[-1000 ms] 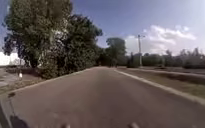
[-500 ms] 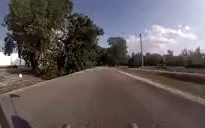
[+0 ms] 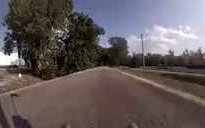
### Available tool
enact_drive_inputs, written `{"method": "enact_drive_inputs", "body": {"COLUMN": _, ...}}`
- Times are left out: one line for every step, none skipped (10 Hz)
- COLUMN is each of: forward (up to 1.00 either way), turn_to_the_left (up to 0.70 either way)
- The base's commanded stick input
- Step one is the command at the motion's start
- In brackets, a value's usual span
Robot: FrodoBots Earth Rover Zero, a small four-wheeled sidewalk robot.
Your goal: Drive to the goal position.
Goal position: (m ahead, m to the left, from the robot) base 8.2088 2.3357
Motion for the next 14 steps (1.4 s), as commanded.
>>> {"method": "enact_drive_inputs", "body": {"forward": 0.7, "turn_to_the_left": 0.0}}
{"method": "enact_drive_inputs", "body": {"forward": 0.7, "turn_to_the_left": 0.0}}
{"method": "enact_drive_inputs", "body": {"forward": 0.7, "turn_to_the_left": 0.0}}
{"method": "enact_drive_inputs", "body": {"forward": 0.7, "turn_to_the_left": 0.0}}
{"method": "enact_drive_inputs", "body": {"forward": 0.7, "turn_to_the_left": 0.0}}
{"method": "enact_drive_inputs", "body": {"forward": 0.7, "turn_to_the_left": 0.0}}
{"method": "enact_drive_inputs", "body": {"forward": 0.7, "turn_to_the_left": 0.0}}
{"method": "enact_drive_inputs", "body": {"forward": 0.7, "turn_to_the_left": 0.0}}
{"method": "enact_drive_inputs", "body": {"forward": 0.7, "turn_to_the_left": 0.0}}
{"method": "enact_drive_inputs", "body": {"forward": 0.7, "turn_to_the_left": 0.0}}
{"method": "enact_drive_inputs", "body": {"forward": 0.7, "turn_to_the_left": 0.0}}
{"method": "enact_drive_inputs", "body": {"forward": 0.7, "turn_to_the_left": 0.0}}
{"method": "enact_drive_inputs", "body": {"forward": 0.7, "turn_to_the_left": 0.0}}
{"method": "enact_drive_inputs", "body": {"forward": 0.7, "turn_to_the_left": -0.18}}
